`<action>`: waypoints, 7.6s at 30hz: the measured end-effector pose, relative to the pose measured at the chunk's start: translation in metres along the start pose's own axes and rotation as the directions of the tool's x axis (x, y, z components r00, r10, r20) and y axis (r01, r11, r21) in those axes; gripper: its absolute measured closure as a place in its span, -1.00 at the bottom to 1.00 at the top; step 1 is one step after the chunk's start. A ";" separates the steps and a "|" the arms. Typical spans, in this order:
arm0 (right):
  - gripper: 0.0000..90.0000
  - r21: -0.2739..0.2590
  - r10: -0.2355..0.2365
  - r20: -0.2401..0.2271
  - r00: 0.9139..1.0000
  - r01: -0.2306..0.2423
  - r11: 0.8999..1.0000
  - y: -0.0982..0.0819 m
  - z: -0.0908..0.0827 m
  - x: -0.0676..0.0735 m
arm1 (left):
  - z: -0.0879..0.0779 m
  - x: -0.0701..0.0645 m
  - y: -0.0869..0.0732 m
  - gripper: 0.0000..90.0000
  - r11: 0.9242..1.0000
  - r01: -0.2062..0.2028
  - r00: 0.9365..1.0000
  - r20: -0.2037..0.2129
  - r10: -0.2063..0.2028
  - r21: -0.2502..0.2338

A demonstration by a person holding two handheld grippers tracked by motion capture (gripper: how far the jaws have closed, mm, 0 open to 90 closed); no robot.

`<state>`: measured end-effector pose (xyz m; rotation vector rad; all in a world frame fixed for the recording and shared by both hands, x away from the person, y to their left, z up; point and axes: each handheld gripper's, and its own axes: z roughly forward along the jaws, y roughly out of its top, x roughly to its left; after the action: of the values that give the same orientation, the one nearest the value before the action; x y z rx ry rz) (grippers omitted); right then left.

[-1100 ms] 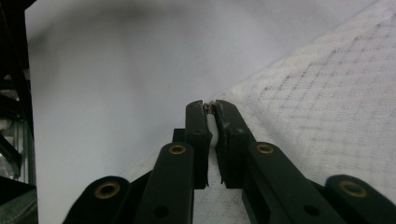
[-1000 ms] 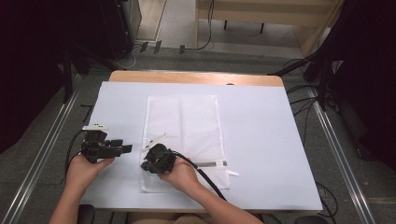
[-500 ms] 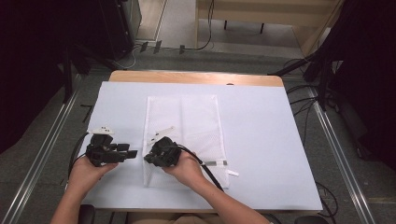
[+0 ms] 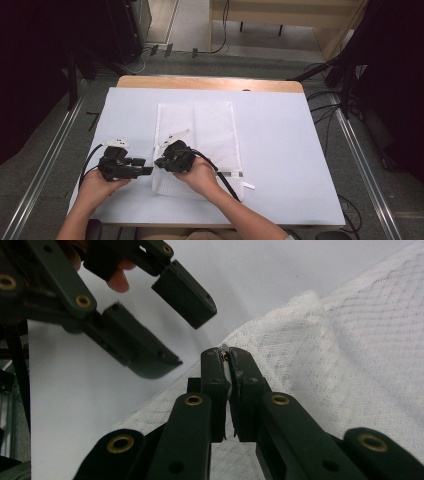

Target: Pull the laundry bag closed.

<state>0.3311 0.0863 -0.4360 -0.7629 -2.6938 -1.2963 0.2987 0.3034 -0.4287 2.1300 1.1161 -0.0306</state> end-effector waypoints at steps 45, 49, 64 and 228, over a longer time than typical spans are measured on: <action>0.96 -0.014 -0.001 -0.100 0.995 0.000 1.000 0.000 -0.005 0.007 | 0.018 -0.009 0.003 0.94 0.995 -0.056 0.997 0.051 0.052 0.080; 0.96 -0.019 0.002 -0.107 0.994 -0.004 1.000 -0.001 -0.004 0.005 | 0.016 -0.009 0.003 0.94 0.996 -0.052 0.997 0.059 0.048 0.078; 0.97 -0.031 -0.002 -0.121 0.993 -0.002 1.000 -0.006 -0.003 0.000 | 0.014 -0.010 0.004 0.97 0.994 -0.058 0.997 0.059 0.053 0.088; 0.96 0.055 0.014 -0.038 0.999 -0.012 0.998 -0.069 -0.064 -0.048 | -0.003 0.001 0.000 0.96 0.997 -0.053 0.988 0.149 0.044 0.060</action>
<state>0.3315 -0.0169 -0.4566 -0.7408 -2.6772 -1.2156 0.2984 0.3056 -0.4270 2.1725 0.9885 -0.2003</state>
